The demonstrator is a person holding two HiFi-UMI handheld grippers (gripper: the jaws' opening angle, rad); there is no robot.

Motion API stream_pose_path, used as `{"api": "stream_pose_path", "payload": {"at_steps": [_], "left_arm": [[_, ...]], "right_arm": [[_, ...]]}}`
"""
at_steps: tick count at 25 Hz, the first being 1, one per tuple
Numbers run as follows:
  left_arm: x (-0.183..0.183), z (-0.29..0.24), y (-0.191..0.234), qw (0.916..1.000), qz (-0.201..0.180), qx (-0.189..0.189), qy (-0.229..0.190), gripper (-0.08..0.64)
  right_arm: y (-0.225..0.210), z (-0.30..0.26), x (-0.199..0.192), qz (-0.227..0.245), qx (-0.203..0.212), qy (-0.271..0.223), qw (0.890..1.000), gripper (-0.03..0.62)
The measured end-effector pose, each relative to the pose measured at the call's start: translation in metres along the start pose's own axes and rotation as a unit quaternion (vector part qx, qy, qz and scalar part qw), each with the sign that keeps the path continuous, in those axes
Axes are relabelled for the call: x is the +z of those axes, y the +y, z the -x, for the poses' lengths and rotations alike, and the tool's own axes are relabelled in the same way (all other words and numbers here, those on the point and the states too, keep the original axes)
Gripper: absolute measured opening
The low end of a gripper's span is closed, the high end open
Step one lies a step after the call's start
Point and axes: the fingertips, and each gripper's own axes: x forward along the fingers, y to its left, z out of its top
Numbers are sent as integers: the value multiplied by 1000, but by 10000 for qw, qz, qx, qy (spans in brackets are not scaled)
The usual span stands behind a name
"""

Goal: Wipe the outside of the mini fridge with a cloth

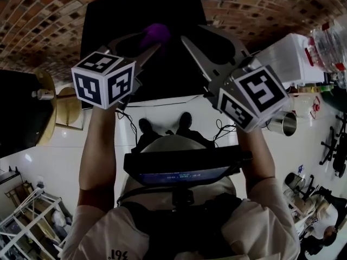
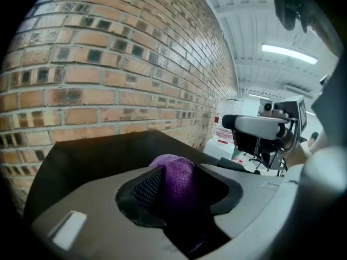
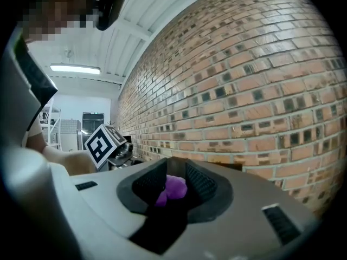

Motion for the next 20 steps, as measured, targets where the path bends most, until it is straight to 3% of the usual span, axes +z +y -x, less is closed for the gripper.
{"api": "stream_pose_path", "payload": {"at_steps": [5, 9, 14, 20], "left_arm": [[0, 16, 2, 9996, 151, 147, -185, 204], [-10, 31, 0, 9999, -33, -31, -101, 204], [-28, 35, -9, 9962, -318, -693, 421, 198], [-16, 30, -41, 9834, 146, -1792, 249, 198]], "right_arm": [[3, -2, -3, 120, 106, 113, 9998, 104], [13, -9, -5, 219, 52, 237, 9995, 144], [22, -14, -6, 236, -155, 458, 9986, 144], [32, -19, -12, 264, -453, 764, 9957, 147]]}}
